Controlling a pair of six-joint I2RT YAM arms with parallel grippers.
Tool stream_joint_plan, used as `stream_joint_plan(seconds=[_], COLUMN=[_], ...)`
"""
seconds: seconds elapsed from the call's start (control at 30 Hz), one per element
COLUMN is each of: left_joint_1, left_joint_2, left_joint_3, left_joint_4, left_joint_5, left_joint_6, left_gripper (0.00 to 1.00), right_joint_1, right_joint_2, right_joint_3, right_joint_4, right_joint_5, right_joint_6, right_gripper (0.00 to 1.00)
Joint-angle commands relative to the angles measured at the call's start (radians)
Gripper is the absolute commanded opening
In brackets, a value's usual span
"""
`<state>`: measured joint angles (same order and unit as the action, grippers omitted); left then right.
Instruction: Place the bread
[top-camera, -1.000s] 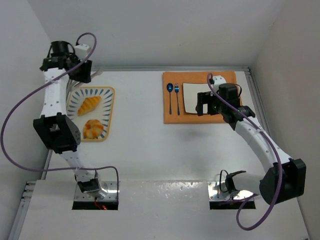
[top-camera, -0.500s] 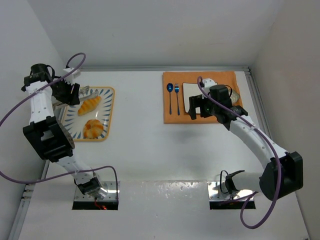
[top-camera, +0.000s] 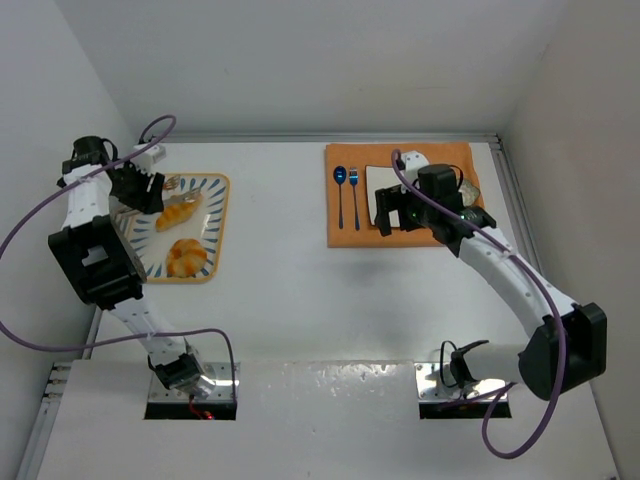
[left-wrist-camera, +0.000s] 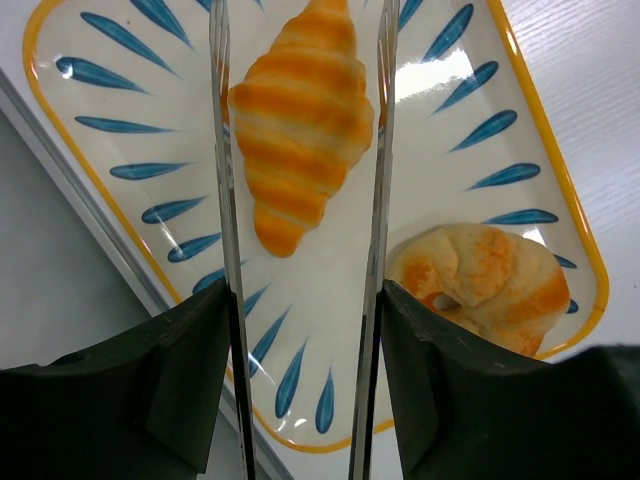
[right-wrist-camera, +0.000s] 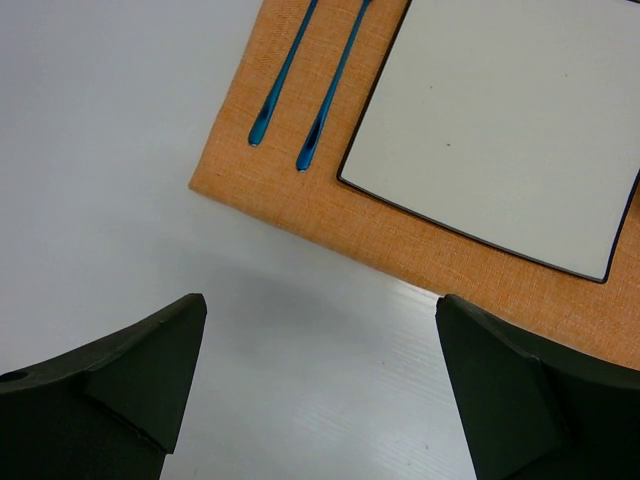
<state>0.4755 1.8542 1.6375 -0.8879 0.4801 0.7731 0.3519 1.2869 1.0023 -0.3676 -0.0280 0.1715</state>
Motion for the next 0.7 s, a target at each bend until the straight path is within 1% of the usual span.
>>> stream_joint_plan(seconds=[0.0,0.1,0.3,0.33,0.4,0.43,0.57,0.63,0.67], left_joint_1=[0.008,0.020,0.038,0.038,0.038,0.047,0.058,0.058,0.058], left_joint_2=[0.029,0.051,0.060,0.071,0.071,0.082,0.082,0.082,0.082], left_joint_3=[0.021,0.021,-0.019,-0.030,-0.030,-0.030,0.008,0.018,0.027], left_joint_4=[0.046,0.037,0.007,0.007,0.007,-0.014,-0.097,-0.120,-0.129], left_joint_5=[0.017,0.038,0.029,0.029,0.020,0.020,0.043,0.052,0.052], left_joint_6=[-0.007,-0.008,0.011,0.011,0.011,0.011,0.037,0.058,0.058], left_gripper=[0.63,0.64,0.64,0.62,0.55,0.48,0.36,0.33,0.33], right_joint_1=[0.012,0.010,0.016,0.018,0.016,0.019,0.021,0.022,0.021], right_joint_2=[0.012,0.025,0.057,0.063,0.072,0.074,0.080,0.078,0.077], right_joint_3=[0.045,0.056,0.081,0.082,0.093,0.096,0.107,0.107,0.107], right_joint_4=[0.007,-0.001,-0.014,-0.017,-0.016,-0.016,-0.013,-0.010,-0.010], right_joint_5=[-0.006,-0.007,-0.006,-0.004,-0.006,-0.006,-0.003,0.002,0.005], right_joint_6=[-0.020,-0.023,-0.027,-0.029,-0.032,-0.032,-0.041,-0.046,-0.046], right_gripper=[0.97,0.99,0.99,0.99,0.97,0.97,0.97,0.97,0.97])
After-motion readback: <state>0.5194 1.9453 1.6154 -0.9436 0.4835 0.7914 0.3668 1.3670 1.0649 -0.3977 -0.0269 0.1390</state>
